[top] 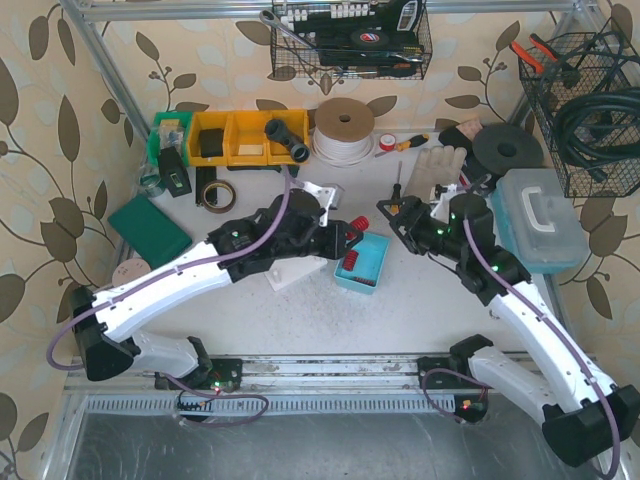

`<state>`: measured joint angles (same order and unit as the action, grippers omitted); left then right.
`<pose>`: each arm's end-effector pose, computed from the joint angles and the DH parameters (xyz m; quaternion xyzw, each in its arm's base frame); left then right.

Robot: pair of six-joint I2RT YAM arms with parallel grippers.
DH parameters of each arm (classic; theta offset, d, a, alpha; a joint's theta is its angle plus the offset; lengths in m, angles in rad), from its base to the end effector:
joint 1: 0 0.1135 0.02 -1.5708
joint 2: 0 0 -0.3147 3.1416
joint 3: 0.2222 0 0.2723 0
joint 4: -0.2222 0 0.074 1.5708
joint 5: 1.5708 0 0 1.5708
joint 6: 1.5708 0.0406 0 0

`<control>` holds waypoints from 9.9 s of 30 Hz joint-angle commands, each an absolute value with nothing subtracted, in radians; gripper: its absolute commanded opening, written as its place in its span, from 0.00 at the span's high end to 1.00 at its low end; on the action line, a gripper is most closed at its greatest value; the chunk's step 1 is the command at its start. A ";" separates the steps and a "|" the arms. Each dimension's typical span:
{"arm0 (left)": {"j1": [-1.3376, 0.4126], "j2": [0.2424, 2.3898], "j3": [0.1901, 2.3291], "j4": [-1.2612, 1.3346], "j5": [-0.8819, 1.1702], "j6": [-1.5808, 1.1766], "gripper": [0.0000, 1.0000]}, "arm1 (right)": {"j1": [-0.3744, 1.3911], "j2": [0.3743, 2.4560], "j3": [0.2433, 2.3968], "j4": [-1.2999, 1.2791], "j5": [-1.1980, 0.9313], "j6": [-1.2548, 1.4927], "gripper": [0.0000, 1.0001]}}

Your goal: Install the large spring

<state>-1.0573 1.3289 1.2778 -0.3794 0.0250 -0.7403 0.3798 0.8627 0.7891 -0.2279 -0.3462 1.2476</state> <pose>0.1549 -0.2767 0.4176 0.1395 0.8301 -0.4289 0.3278 0.1730 0.0839 0.3595 0.2408 0.7627 0.5198 0.3003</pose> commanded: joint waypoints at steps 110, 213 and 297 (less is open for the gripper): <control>-0.379 1.848 1.545 -1.290 0.129 -0.268 1.00 | 0.763 1.271 0.462 0.382 0.440 0.713 0.01; -0.433 1.927 1.442 -1.193 0.128 -0.360 1.00 | 0.762 1.305 0.475 0.411 0.401 0.684 0.02; -0.624 0.811 0.512 -0.120 0.050 -0.713 0.36 | 0.633 1.763 1.110 -0.554 0.096 0.966 0.48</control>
<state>-0.6174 0.8165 0.5098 -0.1600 0.0578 -0.7086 0.6228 1.7271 1.0710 -0.5095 0.0517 0.9398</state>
